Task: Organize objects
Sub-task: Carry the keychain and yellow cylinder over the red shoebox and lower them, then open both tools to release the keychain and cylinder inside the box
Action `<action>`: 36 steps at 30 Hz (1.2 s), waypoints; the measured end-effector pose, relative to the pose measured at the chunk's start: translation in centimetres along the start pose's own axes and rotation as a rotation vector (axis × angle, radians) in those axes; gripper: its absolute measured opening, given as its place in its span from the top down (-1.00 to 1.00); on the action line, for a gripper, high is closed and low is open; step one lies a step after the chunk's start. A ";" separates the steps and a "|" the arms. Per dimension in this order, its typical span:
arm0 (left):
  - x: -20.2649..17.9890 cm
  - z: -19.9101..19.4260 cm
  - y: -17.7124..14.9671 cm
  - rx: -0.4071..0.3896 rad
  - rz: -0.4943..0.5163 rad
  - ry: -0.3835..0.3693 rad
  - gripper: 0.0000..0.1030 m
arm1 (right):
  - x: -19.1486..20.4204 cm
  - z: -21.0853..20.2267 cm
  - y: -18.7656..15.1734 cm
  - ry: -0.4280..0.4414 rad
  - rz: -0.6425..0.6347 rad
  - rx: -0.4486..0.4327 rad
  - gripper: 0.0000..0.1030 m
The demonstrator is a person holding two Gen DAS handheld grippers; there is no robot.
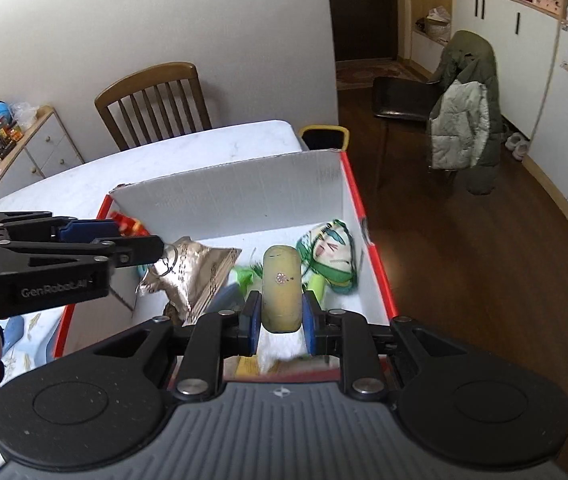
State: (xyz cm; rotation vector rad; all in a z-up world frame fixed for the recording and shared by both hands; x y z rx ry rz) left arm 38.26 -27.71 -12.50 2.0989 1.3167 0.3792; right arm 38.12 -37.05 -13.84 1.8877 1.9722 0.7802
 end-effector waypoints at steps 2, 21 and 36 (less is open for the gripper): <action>0.1 1.2 0.5 0.012 0.004 0.011 0.29 | 0.0 1.3 0.4 0.006 -0.008 0.013 0.61; 0.6 10.8 2.5 0.154 -0.016 0.037 0.29 | 0.9 9.5 0.9 0.008 -0.085 0.142 0.60; 0.9 14.4 1.6 0.264 0.009 0.052 0.29 | 0.8 11.0 0.2 0.028 -0.062 0.195 0.60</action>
Point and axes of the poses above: each gripper's, at about its wrist camera, not at the fingertips, and z roughly the way its jaws point, x to its left, y to its top, the point moved 8 cm from there along z, roughly the way its jaws point, and after that the axes turned 4 degrees about x, right-handed, at the moved point
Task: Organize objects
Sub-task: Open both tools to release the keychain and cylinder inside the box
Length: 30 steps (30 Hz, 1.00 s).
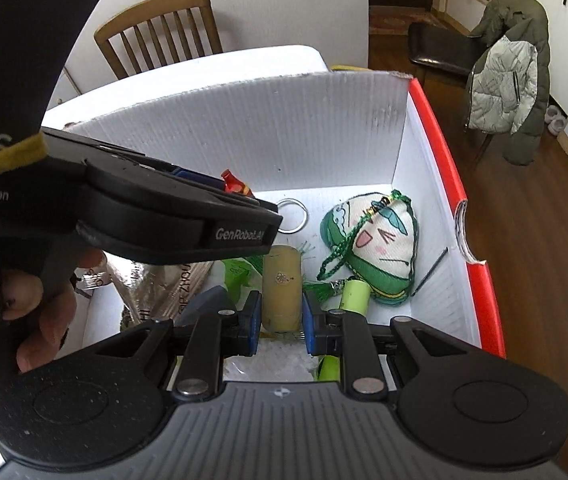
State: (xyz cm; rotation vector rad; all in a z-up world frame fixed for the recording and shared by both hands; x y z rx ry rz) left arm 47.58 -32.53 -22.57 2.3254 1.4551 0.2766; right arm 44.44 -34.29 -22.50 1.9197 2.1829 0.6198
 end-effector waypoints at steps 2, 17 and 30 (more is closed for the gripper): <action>0.1 0.0 0.1 -0.003 -0.001 0.000 0.29 | 0.0 0.1 -0.1 0.004 0.007 0.005 0.60; 0.0 -0.4 -0.8 0.030 0.000 0.012 0.15 | -0.4 -0.3 -0.2 0.009 0.017 0.002 0.55; 0.6 -4.3 -1.5 -0.037 -0.021 0.023 -0.31 | 0.9 -4.0 -0.4 0.017 -0.027 -0.077 -0.01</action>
Point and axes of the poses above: each gripper's, at about its wrist camera, not at the fingertips, and z roughly the way its jaws point, x to its left, y to its top, the point moved 8 cm from there along z, roughly the way its jaws point, and after that the axes turned 4 degrees about x, right-handed, at the moved point
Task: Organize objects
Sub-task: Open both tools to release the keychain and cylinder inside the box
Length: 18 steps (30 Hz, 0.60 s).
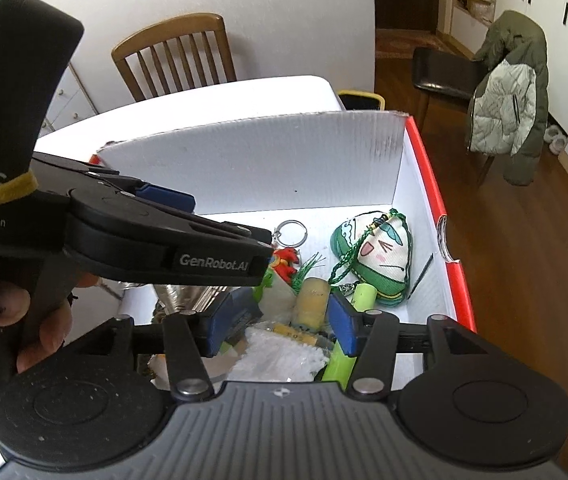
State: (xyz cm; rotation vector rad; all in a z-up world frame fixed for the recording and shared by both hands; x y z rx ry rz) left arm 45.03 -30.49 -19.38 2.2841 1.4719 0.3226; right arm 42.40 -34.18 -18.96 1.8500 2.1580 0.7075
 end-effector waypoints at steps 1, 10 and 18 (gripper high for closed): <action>0.1 -0.4 0.0 -0.007 -0.002 -0.003 -0.32 | 0.1 -0.3 -0.1 0.000 -0.002 -0.004 -0.01; 0.4 -4.8 -0.9 -0.090 -0.016 -0.011 -0.56 | 0.9 -3.6 -0.5 0.003 -0.006 -0.055 -0.05; 1.1 -9.3 -2.8 -0.171 -0.011 -0.017 -0.73 | 1.6 -6.8 -1.1 -0.006 0.003 -0.120 -0.25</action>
Point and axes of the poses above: each gripper's, at about its wrist camera, not at the fingertips, and z roughly the way its jaws point, x to its left, y to its top, the point moved 8 cm from there along z, roughly the way its jaws point, and after that the axes turned 4 degrees about x, right-handed, at the moved point
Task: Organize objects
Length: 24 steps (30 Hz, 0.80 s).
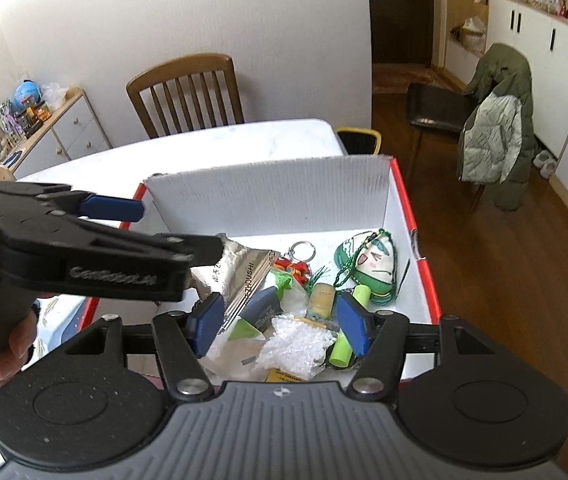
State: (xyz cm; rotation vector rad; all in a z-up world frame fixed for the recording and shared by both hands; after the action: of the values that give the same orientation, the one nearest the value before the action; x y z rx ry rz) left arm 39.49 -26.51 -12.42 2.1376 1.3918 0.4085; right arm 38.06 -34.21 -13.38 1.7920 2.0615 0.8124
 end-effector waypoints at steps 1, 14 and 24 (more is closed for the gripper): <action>0.2 -0.6 -0.2 -0.010 0.000 -0.003 -0.75 | 0.1 -0.4 0.0 -0.002 0.004 -0.012 -0.26; 2.8 -5.1 -2.2 -0.106 0.008 -0.004 -0.99 | 2.4 -3.6 -1.3 -0.079 0.045 -0.096 -0.50; 4.6 -7.6 -5.0 -0.130 0.035 -0.015 -0.99 | 5.9 -6.2 -2.6 -0.086 0.090 -0.170 -0.62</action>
State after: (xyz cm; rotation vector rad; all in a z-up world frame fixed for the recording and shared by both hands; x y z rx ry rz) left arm 33.70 -18.63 -9.48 2.0574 1.2849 0.4819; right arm 31.38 -30.05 -9.10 1.8037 1.8121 0.8895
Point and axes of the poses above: each gripper's, at about its wrist camera, not at the fingertips, and z roughly the way its jaws point, x to its left, y to its top, the point moved 8 cm from there along z, roughly the way its jaws point, and after that the axes turned 4 degrees about x, right-handed, at the moved point
